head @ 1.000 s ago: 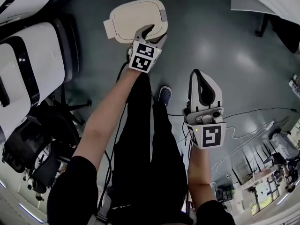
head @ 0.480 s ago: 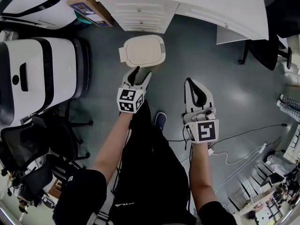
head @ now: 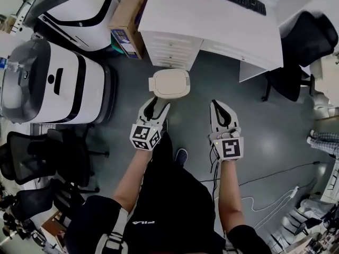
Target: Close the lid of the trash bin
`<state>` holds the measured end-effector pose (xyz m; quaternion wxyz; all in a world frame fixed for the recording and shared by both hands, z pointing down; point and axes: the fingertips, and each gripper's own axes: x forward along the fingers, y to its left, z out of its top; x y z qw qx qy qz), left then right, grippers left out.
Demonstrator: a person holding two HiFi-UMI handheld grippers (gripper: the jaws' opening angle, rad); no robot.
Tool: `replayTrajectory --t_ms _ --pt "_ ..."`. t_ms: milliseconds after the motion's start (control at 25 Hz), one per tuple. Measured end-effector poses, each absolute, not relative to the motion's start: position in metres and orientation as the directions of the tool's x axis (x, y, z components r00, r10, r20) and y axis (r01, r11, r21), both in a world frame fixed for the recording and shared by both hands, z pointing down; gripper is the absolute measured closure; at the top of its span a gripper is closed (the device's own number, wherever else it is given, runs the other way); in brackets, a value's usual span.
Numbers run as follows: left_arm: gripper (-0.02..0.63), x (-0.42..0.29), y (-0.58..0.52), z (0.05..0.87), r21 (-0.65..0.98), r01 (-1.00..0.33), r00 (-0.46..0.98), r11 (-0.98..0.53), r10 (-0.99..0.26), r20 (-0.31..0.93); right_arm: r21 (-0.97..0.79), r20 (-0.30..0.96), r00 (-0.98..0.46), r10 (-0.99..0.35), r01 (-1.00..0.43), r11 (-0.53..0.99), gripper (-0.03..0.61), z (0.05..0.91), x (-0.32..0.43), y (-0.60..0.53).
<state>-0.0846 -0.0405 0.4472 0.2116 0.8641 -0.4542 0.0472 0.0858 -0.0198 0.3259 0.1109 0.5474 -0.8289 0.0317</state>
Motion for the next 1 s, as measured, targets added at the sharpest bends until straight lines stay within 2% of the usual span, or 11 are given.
replayTrajectory --t_ms 440,1000 --pt "0.379 -0.108 0.02 0.293 0.258 -0.826 0.534 -0.502 -0.842 0.073 0.118 0.12 -0.363 -0.924 -0.919 0.376 0.574 0.246 0.097 0.035" --pt "0.379 -0.117 0.086 0.221 0.161 -0.873 0.467 -0.46 -0.884 0.006 0.062 0.018 -0.393 -0.92 -0.917 0.393 0.574 0.202 0.106 0.096"
